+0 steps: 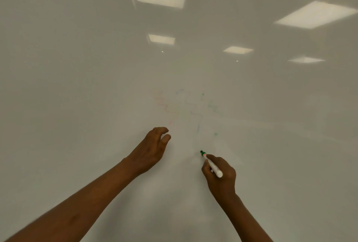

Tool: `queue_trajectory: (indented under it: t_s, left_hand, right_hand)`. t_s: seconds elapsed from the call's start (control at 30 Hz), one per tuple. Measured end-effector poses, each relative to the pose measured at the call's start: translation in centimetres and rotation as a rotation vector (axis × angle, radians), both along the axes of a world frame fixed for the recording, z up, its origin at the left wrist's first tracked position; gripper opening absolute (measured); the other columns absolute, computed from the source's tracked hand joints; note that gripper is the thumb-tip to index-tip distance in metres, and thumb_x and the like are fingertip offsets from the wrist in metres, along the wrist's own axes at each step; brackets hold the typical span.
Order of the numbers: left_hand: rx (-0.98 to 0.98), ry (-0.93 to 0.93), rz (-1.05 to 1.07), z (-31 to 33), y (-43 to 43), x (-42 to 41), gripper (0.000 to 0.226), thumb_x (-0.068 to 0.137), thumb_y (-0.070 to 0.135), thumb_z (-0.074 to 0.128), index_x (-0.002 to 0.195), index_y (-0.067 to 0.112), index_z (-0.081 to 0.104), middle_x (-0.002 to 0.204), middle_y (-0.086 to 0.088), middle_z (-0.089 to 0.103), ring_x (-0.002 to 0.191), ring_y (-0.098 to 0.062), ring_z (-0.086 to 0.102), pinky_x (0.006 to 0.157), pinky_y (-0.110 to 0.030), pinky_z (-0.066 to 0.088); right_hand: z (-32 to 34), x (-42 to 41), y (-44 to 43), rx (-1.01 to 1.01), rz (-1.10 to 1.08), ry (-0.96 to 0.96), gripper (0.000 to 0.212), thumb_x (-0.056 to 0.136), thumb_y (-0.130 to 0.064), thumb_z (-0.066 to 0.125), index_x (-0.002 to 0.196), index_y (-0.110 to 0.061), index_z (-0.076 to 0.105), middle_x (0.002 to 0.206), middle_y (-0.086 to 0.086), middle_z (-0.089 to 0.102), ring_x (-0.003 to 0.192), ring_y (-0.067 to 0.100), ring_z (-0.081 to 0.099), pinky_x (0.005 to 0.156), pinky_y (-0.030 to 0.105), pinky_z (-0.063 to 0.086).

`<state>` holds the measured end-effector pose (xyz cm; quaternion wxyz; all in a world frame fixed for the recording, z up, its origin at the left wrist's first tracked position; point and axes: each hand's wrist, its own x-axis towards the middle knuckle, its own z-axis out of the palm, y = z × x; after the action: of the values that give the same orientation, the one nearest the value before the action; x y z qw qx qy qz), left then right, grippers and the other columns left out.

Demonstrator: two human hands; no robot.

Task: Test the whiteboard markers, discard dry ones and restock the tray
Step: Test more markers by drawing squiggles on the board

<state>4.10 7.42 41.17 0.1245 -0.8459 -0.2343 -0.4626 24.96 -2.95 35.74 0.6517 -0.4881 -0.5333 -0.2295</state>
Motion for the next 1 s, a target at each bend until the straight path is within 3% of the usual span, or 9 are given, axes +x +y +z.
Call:
queue_trajectory:
  t_s: [0.13,0.27,0.3,0.37,0.43,0.5,0.57,0.67,1.0]
  left_hand:
    - [-0.055,-0.052,-0.114,-1.3,-0.3,0.6,0.037,0.096,0.05,0.036,0.133,0.045,0.033,0.134,0.022,0.041,0.123,0.001,0.046,0.107,-0.035,0.039]
    - [-0.048,-0.035,-0.098,-2.2,-0.4,1.1,0.037,0.092,0.058,0.044,0.126,0.065,0.03,0.138,0.025,0.037,0.126,-0.002,0.044,0.1,-0.033,0.045]
    - [-0.003,-0.007,-0.115,-2.5,-0.2,1.0,0.035,0.093,0.058,0.044,0.127,0.061,0.036,0.137,0.022,0.039,0.122,-0.005,0.049,0.097,-0.032,0.049]
    - [0.133,0.062,-0.111,-3.3,0.7,1.0,0.037,0.1,0.043,0.038,0.123,0.024,0.059,0.137,0.001,0.046,0.103,-0.015,0.063,0.079,-0.031,0.057]
    - [0.287,0.121,-0.081,-3.7,0.9,1.2,0.047,0.102,0.031,0.032,0.107,-0.002,0.065,0.132,-0.016,0.05,0.088,-0.02,0.067,0.065,-0.032,0.059]
    - [0.337,0.111,-0.084,-4.0,0.6,1.6,0.042,0.101,0.026,0.038,0.1,-0.003,0.068,0.121,-0.02,0.059,0.085,-0.023,0.068,0.061,-0.03,0.058]
    - [0.399,0.072,-0.087,-4.0,0.0,1.8,0.035,0.098,0.024,0.045,0.096,0.002,0.072,0.103,-0.016,0.068,0.079,-0.022,0.068,0.055,-0.028,0.056]
    - [0.433,0.025,-0.064,-3.9,-0.5,2.1,0.022,0.092,0.024,0.059,0.091,0.008,0.072,0.08,-0.004,0.068,0.061,-0.017,0.063,0.042,-0.027,0.047]
    - [0.465,-0.03,-0.107,-4.2,-2.4,2.7,0.02,0.087,0.023,0.065,0.092,0.005,0.07,0.072,-0.005,0.065,0.055,-0.017,0.057,0.043,-0.029,0.047]
  right_hand:
    - [-1.2,0.8,-0.3,-0.038,-0.104,-0.034,0.022,0.081,-0.018,0.055,0.08,-0.005,0.073,0.062,-0.002,0.061,0.057,0.006,0.052,0.056,0.006,0.035]
    - [-2.4,1.3,-0.7,-0.108,-0.17,-0.044,0.025,0.082,-0.022,0.053,0.079,-0.008,0.073,0.058,-0.002,0.058,0.051,0.006,0.05,0.051,0.016,0.038]
    - [-2.8,1.3,-0.8,-0.124,-0.188,-0.088,0.024,0.083,-0.021,0.054,0.08,-0.007,0.073,0.059,-0.002,0.059,0.05,0.007,0.051,0.05,0.016,0.039]
    - [-2.9,1.6,-1.1,-0.165,-0.183,-0.053,0.02,0.081,-0.018,0.058,0.083,-0.006,0.074,0.062,0.0,0.063,0.052,0.01,0.057,0.05,0.02,0.043]
    - [-3.0,1.5,-1.8,-0.208,-0.167,-0.013,0.017,0.08,-0.017,0.061,0.084,-0.007,0.075,0.063,-0.001,0.064,0.054,0.009,0.058,0.052,0.018,0.043]
    - [-2.7,0.2,-2.9,-0.258,-0.077,0.02,0.012,0.08,-0.012,0.062,0.079,-0.01,0.074,0.057,-0.002,0.06,0.051,0.01,0.053,0.051,0.018,0.041]
    - [-1.4,-1.6,-4.2,-0.255,0.114,0.3,0.012,0.082,-0.004,0.066,0.075,-0.011,0.072,0.06,0.003,0.064,0.053,0.017,0.058,0.052,0.026,0.047]
    - [0.7,-3.7,-6.1,-0.206,0.409,0.602,0.014,0.082,0.004,0.065,0.081,-0.007,0.074,0.069,0.01,0.07,0.054,0.026,0.064,0.051,0.022,0.048]
    - [1.8,-6.5,-8.1,-0.193,0.533,0.68,0.012,0.085,-0.001,0.065,0.087,-0.009,0.074,0.068,0.015,0.069,0.054,0.029,0.062,0.044,0.026,0.043]
